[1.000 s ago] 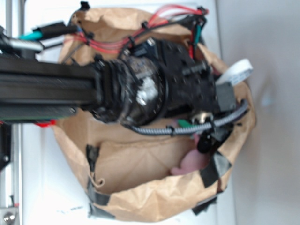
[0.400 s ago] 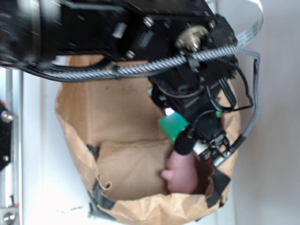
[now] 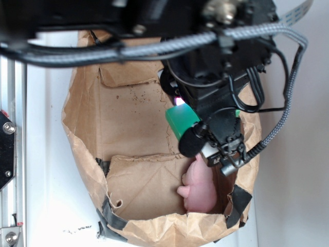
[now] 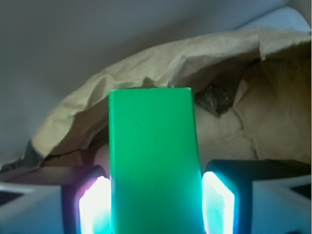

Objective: Grab the green block.

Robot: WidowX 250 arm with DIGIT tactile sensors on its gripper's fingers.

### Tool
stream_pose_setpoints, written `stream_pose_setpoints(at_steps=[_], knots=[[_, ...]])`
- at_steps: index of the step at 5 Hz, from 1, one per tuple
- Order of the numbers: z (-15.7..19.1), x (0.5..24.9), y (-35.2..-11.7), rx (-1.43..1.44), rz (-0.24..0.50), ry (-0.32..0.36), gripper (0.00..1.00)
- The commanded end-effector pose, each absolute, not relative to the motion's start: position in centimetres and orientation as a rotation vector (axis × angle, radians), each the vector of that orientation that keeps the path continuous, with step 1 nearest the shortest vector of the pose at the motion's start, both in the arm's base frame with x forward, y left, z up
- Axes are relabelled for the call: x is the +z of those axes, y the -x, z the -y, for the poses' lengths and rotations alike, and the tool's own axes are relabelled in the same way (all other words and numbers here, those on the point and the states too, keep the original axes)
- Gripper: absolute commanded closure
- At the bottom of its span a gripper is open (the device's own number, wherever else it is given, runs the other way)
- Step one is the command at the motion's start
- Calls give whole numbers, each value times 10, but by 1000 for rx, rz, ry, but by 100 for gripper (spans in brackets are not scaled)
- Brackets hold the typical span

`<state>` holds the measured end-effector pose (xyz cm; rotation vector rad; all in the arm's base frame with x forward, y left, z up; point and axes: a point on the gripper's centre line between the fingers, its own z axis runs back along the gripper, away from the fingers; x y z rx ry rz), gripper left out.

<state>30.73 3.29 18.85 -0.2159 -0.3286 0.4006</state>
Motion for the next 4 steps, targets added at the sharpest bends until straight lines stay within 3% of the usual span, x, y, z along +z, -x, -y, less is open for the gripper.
stream_pose_setpoints(at_steps=[1, 3, 4], knots=[[-46, 217, -290, 313, 391, 97, 100], [-44, 221, -286, 287, 363, 155, 100], [-39, 213, -290, 291, 369, 97, 100]])
